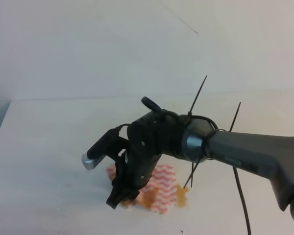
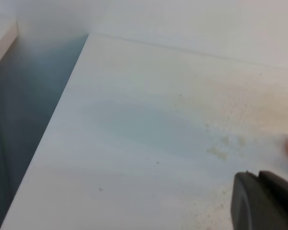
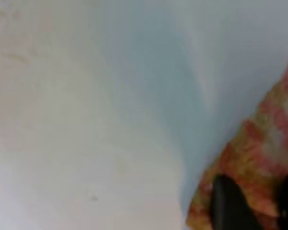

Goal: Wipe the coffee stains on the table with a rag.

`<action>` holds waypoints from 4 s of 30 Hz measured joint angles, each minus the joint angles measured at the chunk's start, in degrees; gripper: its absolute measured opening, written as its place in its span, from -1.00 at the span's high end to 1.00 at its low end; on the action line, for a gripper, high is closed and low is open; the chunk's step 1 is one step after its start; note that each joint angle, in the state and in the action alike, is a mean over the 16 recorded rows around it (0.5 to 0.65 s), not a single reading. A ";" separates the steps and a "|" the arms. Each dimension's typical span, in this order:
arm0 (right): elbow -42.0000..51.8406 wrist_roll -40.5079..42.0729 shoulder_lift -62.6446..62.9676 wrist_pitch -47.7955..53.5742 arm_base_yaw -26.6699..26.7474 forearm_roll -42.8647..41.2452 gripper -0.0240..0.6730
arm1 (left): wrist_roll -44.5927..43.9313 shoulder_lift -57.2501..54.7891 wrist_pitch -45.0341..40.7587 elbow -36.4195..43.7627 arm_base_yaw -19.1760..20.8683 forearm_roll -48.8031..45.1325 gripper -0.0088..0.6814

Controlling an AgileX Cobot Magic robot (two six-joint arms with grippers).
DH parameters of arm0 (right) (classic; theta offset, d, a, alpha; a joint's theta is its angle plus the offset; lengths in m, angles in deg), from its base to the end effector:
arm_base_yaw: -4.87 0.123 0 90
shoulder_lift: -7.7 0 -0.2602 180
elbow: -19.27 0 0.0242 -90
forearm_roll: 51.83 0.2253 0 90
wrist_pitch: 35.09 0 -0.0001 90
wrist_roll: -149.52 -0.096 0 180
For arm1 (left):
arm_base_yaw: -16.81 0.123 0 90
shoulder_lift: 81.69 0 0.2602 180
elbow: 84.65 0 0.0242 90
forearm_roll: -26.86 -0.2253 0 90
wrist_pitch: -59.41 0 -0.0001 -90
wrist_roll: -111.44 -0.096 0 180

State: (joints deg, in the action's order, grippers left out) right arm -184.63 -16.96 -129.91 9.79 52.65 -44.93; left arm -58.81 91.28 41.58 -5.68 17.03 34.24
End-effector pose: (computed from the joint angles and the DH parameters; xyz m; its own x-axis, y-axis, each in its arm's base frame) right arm 0.2919 0.3338 0.1410 -0.5039 -0.7776 -0.3761 -0.8439 0.5360 0.0227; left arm 0.0580 -0.0036 0.1719 -0.2365 -0.2894 -0.9275 -0.0354 0.9566 -0.2894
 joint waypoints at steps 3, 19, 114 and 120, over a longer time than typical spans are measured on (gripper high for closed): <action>-0.09 -0.98 -0.83 1.82 0.01 -1.10 0.40 | 0.00 0.00 0.00 0.00 0.00 0.00 0.97; 0.59 -4.46 -1.10 11.82 -4.26 -4.89 0.87 | 0.00 0.00 0.00 0.00 0.00 0.00 0.97; 16.95 -3.37 66.68 4.16 -24.34 -5.32 0.94 | 0.00 0.00 0.00 0.00 0.00 0.00 0.97; 17.72 -3.41 78.11 3.61 -31.36 -5.42 0.94 | 0.00 0.00 0.00 0.00 0.00 0.00 0.97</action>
State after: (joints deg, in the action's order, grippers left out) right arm -166.91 -20.36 -51.80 13.39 21.29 -50.35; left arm -58.81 91.28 41.58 -5.68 17.03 34.24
